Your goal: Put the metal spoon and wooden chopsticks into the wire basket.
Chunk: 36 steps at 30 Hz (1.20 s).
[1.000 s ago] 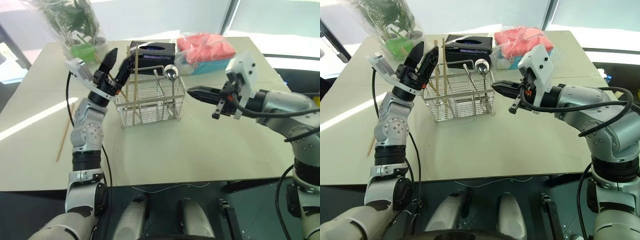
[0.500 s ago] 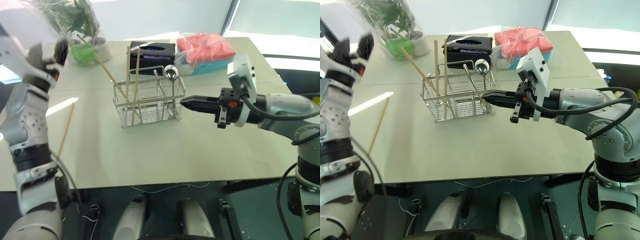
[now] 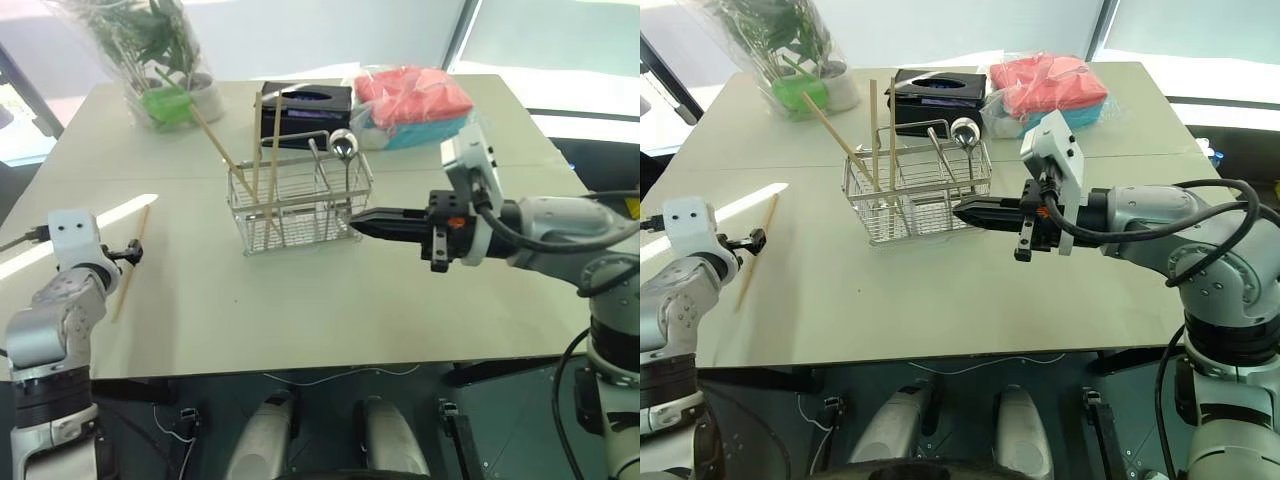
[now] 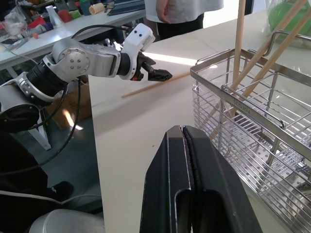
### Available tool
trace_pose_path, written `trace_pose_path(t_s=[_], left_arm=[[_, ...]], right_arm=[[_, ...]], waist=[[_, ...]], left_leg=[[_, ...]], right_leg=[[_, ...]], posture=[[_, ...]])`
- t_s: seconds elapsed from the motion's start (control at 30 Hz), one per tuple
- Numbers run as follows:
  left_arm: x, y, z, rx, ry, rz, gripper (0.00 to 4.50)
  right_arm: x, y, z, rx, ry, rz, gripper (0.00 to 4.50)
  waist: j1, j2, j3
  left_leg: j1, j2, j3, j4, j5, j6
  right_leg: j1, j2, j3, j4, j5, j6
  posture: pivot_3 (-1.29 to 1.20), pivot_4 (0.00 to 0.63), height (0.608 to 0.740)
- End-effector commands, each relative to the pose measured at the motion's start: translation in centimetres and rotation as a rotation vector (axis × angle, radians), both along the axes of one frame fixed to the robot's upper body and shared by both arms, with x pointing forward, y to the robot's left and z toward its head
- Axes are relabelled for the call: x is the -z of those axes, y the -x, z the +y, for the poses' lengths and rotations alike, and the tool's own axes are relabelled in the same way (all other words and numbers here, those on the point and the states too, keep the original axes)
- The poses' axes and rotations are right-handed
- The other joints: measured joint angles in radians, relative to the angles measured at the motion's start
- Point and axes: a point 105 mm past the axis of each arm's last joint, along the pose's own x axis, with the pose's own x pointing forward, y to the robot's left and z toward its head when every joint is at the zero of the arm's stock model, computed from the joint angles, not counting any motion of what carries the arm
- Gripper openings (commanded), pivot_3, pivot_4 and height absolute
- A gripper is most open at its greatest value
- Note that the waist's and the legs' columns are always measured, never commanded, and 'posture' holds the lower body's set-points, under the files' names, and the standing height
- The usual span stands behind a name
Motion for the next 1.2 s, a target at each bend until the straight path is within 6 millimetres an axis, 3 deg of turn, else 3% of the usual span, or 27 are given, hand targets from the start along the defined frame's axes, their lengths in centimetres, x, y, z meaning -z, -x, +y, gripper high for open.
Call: trace_pose_path(t_s=[0.03, 0.23, 0.47, 0.6, 0.77, 0.93, 1.0, 1.07, 1.13, 1.2], left_arm=[[-0.6, 0.6, 0.6, 0.011, -0.031, 0.03, 4.47], [0.8, 1.6, 1.1, 0.043, -0.055, 0.194, 4.47], [0.9, 1.7, 1.4, 0.062, -0.08, 0.221, 4.47], [1.1, 1.8, 1.4, 0.052, -0.06, 0.213, 2.7], [1.3, 2.0, 1.1, 0.043, -0.048, 0.211, 0.08], [1.0, 2.0, 1.5, 0.034, -0.067, 0.201, 0.03], [0.0, 1.5, 1.9, 0.033, -0.115, 0.152, 0.03], [-3.7, -0.5, 1.5, 0.065, -0.143, -0.056, 0.03], [-6.2, -1.4, 1.1, 0.08, -0.085, -0.194, 0.03], [-11.1, -2.4, 0.1, 0.147, 0.005, -0.466, 0.03]], right_arm=[[-0.6, 0.2, 0.1, -0.006, -0.013, -0.045, 0.0], [-0.8, -0.1, -0.2, 0.019, -0.025, -0.068, 0.0], [-1.1, -0.5, -0.5, 0.049, -0.03, -0.086, 0.0], [-1.2, -0.7, -0.6, 0.065, -0.031, -0.094, 0.0], [-1.5, -1.0, -0.9, 0.084, -0.032, -0.105, 0.0], [-1.5, -1.3, -1.0, 0.091, -0.03, -0.108, 0.0], [-1.4, -1.3, -1.0, 0.092, -0.029, -0.107, 0.0], [-1.3, -1.5, -1.0, 0.096, -0.032, -0.103, 0.0], [-1.1, -1.6, -1.1, 0.1, -0.034, -0.101, 0.0], [-1.1, -1.8, -1.3, 0.112, -0.034, -0.102, 0.0]], waist=[[-0.001, 0.0, 0.0], [-0.003, 0.0, 0.0], [-0.004, 0.001, 0.0], [-0.005, 0.001, 0.0], [-0.005, 0.001, 0.0], [-0.006, 0.001, 0.0], [-0.005, 0.001, 0.0], [-0.003, 0.0, 0.0], [0.005, 0.0, 0.0], [0.015, 0.0, 0.0]], left_leg=[[0.0, 0.0, 0.0, 0.0, 0.0, 0.0], [0.0, 0.0, 0.0, 0.0, 0.0, 0.0], [0.0, 0.0, 0.001, -0.001, 0.0, 0.0], [0.0, 0.0, 0.001, -0.001, -0.001, 0.0], [0.0, 0.0, 0.001, -0.001, -0.001, 0.0], [0.0, 0.0, 0.001, -0.001, -0.001, 0.0], [0.0, 0.0, 0.001, -0.001, -0.001, 0.0], [0.0, 0.0, 0.001, -0.001, -0.001, 0.0], [-0.002, 0.0, 0.001, -0.001, -0.001, 0.0], [-0.004, -0.001, 0.0, 0.0, -0.001, 0.0]], right_leg=[[0.0, 0.0, 0.0, 0.0, 0.0, 0.0], [0.0, 0.0, 0.0, 0.0, 0.0, 0.0], [-0.001, -0.001, 0.001, -0.001, 0.0, 0.0], [-0.001, -0.002, 0.001, -0.001, 0.0, 0.0], [-0.001, -0.002, 0.001, -0.001, 0.0, -0.001], [-0.001, -0.002, 0.001, -0.001, 0.0, 0.0], [-0.001, -0.002, 0.001, -0.001, 0.0, 0.0], [-0.001, -0.002, 0.001, -0.001, 0.0, 0.0], [-0.002, -0.002, 0.001, -0.001, 0.0, 0.0], [-0.003, -0.003, -0.001, -0.001, 0.0, 0.0]], posture=[[0.0, 0.15, 0.74], [0.0, 0.15, 0.74], [0.0, 0.15, 0.74], [0.0, 0.15, 0.74], [0.0, 0.15, 0.74], [0.0, 0.15, 0.74], [0.0, 0.15, 0.74], [0.0, 0.15, 0.74], [0.0, 0.15, 0.74], [0.0, 0.15, 0.74]])
